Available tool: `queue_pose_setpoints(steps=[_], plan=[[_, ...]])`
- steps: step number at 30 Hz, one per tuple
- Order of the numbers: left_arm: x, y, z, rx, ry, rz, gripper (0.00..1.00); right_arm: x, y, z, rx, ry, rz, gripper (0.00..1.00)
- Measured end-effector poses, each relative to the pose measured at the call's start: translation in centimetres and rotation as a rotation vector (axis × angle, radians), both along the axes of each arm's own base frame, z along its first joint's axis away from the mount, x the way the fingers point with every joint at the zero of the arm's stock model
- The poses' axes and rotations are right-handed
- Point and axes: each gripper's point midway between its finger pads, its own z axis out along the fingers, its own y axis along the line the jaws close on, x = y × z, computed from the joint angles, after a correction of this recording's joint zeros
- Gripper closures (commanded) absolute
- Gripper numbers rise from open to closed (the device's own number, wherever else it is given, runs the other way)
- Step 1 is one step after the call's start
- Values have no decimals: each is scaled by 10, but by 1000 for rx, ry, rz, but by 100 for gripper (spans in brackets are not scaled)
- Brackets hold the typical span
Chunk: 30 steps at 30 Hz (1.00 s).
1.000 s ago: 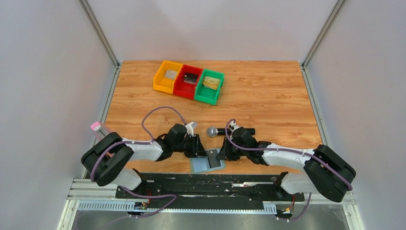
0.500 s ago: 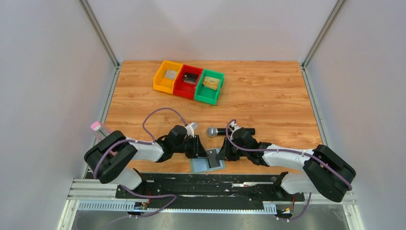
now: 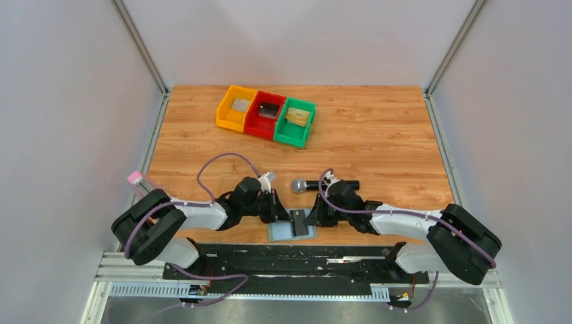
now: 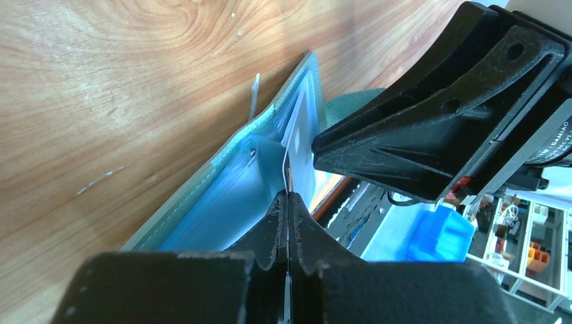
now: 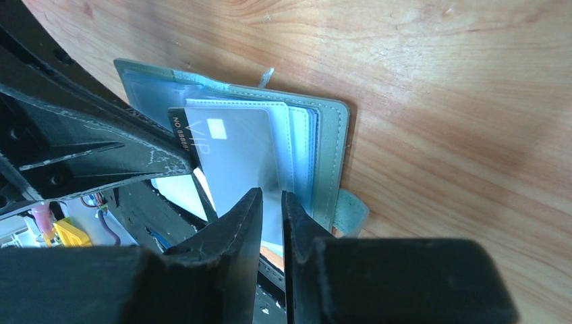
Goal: Take the credit cards out of the card holder
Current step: Remove the credit card from the card holder.
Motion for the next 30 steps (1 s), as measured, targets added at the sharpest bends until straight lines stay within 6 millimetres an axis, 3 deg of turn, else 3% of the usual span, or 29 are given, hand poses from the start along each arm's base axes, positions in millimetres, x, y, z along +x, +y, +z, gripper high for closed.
queue_pose_setpoints(steps=[18, 24, 30], plan=[[3, 22, 28, 36, -66, 101, 100, 0, -2, 1, -11, -3, -7, 76], [4, 31, 41, 38, -102, 137, 100, -3, -7, 9, -28, -15, 5, 64], [3, 32, 45, 23, -110, 141, 100, 0, 0, 36, 48, -85, 38, 47]])
